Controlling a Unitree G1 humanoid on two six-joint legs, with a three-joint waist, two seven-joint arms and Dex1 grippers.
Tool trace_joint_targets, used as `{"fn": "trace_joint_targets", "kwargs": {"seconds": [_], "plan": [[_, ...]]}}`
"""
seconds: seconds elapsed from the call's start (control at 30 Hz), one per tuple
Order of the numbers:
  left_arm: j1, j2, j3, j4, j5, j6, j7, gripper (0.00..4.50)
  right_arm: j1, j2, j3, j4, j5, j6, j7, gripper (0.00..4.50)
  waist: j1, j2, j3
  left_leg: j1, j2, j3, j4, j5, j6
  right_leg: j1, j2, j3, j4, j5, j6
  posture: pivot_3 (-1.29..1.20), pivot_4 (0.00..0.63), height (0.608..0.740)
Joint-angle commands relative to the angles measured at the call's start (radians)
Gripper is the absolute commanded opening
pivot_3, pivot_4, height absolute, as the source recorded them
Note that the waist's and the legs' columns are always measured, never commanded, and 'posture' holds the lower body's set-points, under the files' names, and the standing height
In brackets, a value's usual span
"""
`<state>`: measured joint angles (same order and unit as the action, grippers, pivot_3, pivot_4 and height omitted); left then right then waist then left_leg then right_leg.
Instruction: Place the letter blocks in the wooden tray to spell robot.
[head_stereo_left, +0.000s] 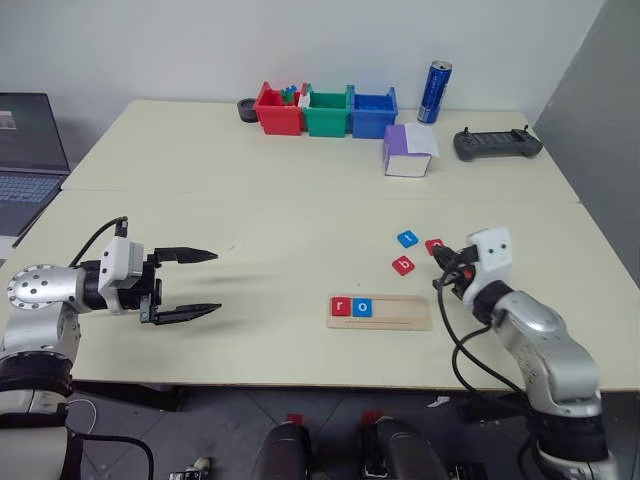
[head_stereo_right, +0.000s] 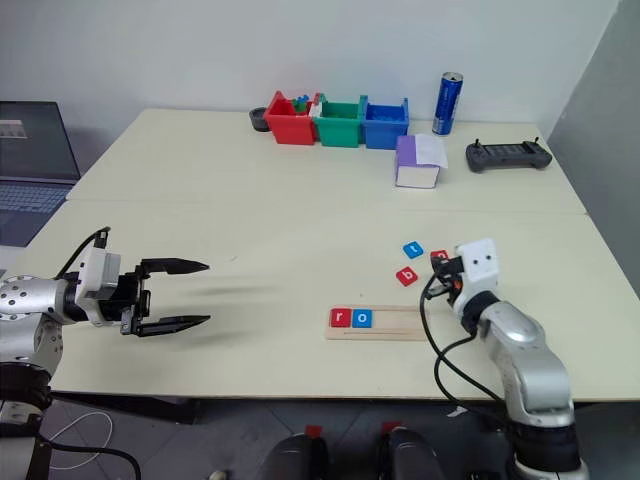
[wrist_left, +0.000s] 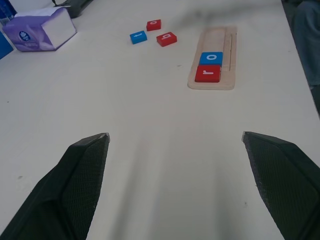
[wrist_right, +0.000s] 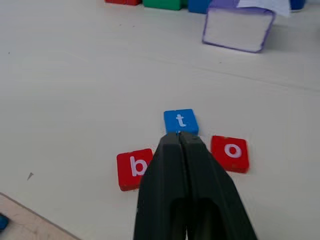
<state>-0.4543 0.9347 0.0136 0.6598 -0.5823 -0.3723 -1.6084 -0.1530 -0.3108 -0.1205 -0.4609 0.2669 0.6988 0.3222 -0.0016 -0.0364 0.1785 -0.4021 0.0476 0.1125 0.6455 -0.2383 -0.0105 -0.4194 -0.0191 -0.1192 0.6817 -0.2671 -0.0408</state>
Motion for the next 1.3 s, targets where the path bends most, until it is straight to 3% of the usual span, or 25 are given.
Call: {"fn": "trace_joint_targets", "kwargs": {"seconds": [0.03, 0.17, 0.27, 0.63, 1.17, 1.3], "plan": [[-0.04, 0.01, -0.009, 0.015, 0.0, -0.013, -0.006, 4.5, 0.051, -0.032, -0.006, -0.094, 0.015, 0.027, 0.006, 0.04, 0.0, 0.0, 0.0, 0.0, 0.0, 0.0, 0.0, 0.0, 0.0, 0.0, 0.0, 0.0, 0.0, 0.0, 0.0, 0.0, 0.15, 0.74], [-0.054, 0.009, -0.017, 0.031, 0.003, -0.019, -0.006, 4.5, -0.004, -0.005, 0.04, -0.04, 0.004, 0.035, -0.017, 0.04, -0.006, 0.0, 0.0, 0.0, 0.0, 0.0, 0.0, 0.0, 0.0, 0.0, 0.0, 0.0, 0.0, 0.0, 0.0, 0.0, 0.15, 0.74], [-0.05, 0.016, -0.018, 0.033, -0.002, -0.022, -0.006, 4.5, -0.075, 0.023, 0.064, -0.002, 0.021, 0.072, -0.022, 0.61, -0.009, 0.0, 0.0, 0.001, 0.001, 0.0, 0.0, 0.0, 0.0, 0.0, 0.001, 0.0, 0.001, 0.0, 0.0, 0.0, 0.15, 0.74], [-0.007, 0.027, 0.019, 0.031, -0.001, -0.038, -0.006, 4.5, -0.23, 0.008, 0.156, 0.13, -0.018, 0.198, -0.03, 4.29, -0.004, 0.0, 0.0, -0.001, 0.0, 0.001, 0.0, 0.0, 0.0, 0.0, 0.0, 0.001, -0.001, 0.0, 0.0, 0.0, 0.15, 0.74], [0.024, 0.026, 0.054, 0.019, 0.014, -0.043, -0.006, 4.5, -0.288, 0.05, 0.199, 0.403, -0.087, 0.055, -0.043, 4.29, -0.006, -0.001, 0.0, 0.0, 0.0, 0.001, 0.0, 0.0, 0.0, 0.0, 0.0, 0.0, 0.0, 0.0, 0.0, 0.0, 0.15, 0.74], [0.022, 0.029, 0.059, 0.023, 0.017, -0.045, -0.006, 4.5, -0.284, 0.046, 0.201, 0.413, -0.095, 0.053, -0.03, 3.09, -0.006, -0.002, -0.001, 0.0, 0.0, 0.001, 0.0, 0.0, 0.0, 0.0, 0.0, 0.001, 0.0, 0.0, 0.0, 0.0, 0.15, 0.74]]}}
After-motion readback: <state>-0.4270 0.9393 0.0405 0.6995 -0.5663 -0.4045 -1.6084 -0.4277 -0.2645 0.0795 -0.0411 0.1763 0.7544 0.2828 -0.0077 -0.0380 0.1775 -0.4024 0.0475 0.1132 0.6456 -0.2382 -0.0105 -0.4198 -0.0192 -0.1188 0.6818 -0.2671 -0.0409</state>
